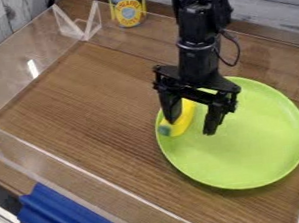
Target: Remove the banana from inside the green plate and put it on the table
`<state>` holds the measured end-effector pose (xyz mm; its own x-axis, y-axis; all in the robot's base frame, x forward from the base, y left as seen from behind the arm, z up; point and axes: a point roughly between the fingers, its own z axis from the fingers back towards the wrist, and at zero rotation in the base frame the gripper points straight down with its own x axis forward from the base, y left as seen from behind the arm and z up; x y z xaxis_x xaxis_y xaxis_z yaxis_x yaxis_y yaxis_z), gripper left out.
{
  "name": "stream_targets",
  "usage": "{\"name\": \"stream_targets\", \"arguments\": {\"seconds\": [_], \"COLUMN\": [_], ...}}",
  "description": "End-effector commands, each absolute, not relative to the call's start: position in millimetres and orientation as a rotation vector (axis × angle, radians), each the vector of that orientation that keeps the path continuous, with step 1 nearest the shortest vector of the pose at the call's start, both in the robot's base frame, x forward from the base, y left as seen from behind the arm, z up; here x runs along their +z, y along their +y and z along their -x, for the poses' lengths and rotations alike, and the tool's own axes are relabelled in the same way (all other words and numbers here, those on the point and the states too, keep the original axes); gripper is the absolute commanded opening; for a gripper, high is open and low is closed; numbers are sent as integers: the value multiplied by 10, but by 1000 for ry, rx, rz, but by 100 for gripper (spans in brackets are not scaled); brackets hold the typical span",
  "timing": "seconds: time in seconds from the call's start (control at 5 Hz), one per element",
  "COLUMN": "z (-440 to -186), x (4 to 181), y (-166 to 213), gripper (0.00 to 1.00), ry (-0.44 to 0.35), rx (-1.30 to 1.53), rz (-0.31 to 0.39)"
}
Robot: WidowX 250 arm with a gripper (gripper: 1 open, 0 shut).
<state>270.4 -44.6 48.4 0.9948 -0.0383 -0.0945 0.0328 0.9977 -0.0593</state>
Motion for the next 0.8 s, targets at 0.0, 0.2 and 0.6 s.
{"name": "stream_targets", "arguments": {"seconds": [0.0, 0.2, 0.6], "z": [-2796, -2827, -2849], "x": [593, 605, 629], "y": [-445, -434, -421], "gripper": [100, 100, 100], "ry": [59, 61, 68], "rx": [-56, -69, -81], "rz": [64, 67, 75]}}
